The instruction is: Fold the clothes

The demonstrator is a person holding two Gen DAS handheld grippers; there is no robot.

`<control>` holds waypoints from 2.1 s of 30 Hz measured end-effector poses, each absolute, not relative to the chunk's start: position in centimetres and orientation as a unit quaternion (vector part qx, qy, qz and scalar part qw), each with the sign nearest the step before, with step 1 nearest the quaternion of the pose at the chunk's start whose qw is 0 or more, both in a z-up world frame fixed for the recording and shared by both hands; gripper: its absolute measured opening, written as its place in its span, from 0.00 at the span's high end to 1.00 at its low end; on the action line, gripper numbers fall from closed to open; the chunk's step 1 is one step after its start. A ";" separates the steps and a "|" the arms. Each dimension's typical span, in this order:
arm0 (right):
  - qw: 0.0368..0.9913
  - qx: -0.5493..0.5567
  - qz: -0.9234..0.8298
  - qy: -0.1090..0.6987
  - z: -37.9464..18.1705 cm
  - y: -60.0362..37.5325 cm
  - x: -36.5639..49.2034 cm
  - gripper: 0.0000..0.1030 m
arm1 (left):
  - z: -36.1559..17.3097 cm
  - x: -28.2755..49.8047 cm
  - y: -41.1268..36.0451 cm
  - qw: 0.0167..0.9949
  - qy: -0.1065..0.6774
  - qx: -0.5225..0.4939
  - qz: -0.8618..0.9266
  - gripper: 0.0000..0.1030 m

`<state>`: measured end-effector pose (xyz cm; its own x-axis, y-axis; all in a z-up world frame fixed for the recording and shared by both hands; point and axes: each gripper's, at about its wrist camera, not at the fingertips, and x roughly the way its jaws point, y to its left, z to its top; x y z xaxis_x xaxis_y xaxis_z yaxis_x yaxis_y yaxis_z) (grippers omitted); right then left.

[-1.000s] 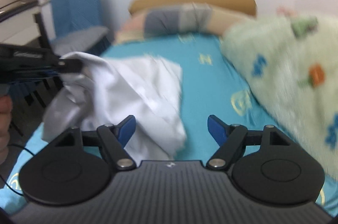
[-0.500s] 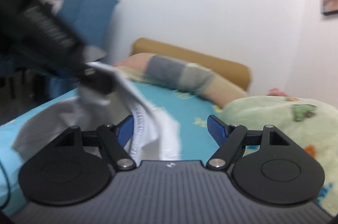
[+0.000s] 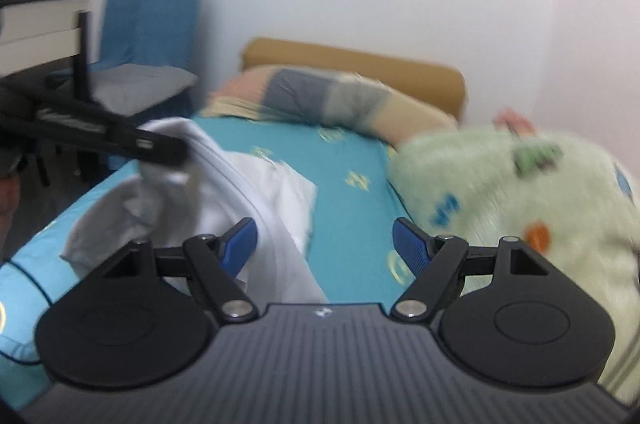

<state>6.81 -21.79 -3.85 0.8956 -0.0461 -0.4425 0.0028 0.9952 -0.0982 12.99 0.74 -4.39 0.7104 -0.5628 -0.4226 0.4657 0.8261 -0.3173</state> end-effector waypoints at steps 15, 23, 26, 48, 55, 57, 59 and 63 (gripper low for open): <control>0.970 -0.130 0.014 0.207 -6.8 -15.0 8.3 0.26 | -4.3 12.8 0.6 0.922 0.256 -0.114 -0.267 0.88; 0.970 -0.102 -0.099 0.195 -7.3 -16.2 9.8 0.26 | -4.8 12.1 -0.3 0.925 0.251 -0.134 -0.250 0.88; 0.967 -0.047 -0.105 0.227 -6.8 -18.3 9.2 0.26 | -4.7 11.6 -0.6 0.931 0.240 -0.129 -0.243 0.88; 0.927 0.079 -0.119 0.347 -9.8 -23.8 10.1 0.16 | -2.2 8.6 1.0 0.944 0.176 -0.158 -0.229 0.88; 0.948 0.097 -0.183 0.241 -7.0 -25.8 8.3 0.16 | -2.0 8.3 3.8 0.945 0.183 -0.192 -0.193 0.88; 0.965 0.092 -0.173 0.174 -4.9 -25.7 7.3 0.16 | -2.2 8.5 4.9 0.943 0.196 -0.203 -0.179 0.88; 0.979 0.072 -0.145 0.124 -3.3 -25.2 6.8 0.16 | -2.5 8.8 6.0 0.940 0.212 -0.212 -0.161 0.88; 0.993 0.020 -0.093 0.063 -1.4 -23.6 7.4 0.16 | -3.3 9.2 7.3 0.936 0.257 -0.203 -0.132 0.80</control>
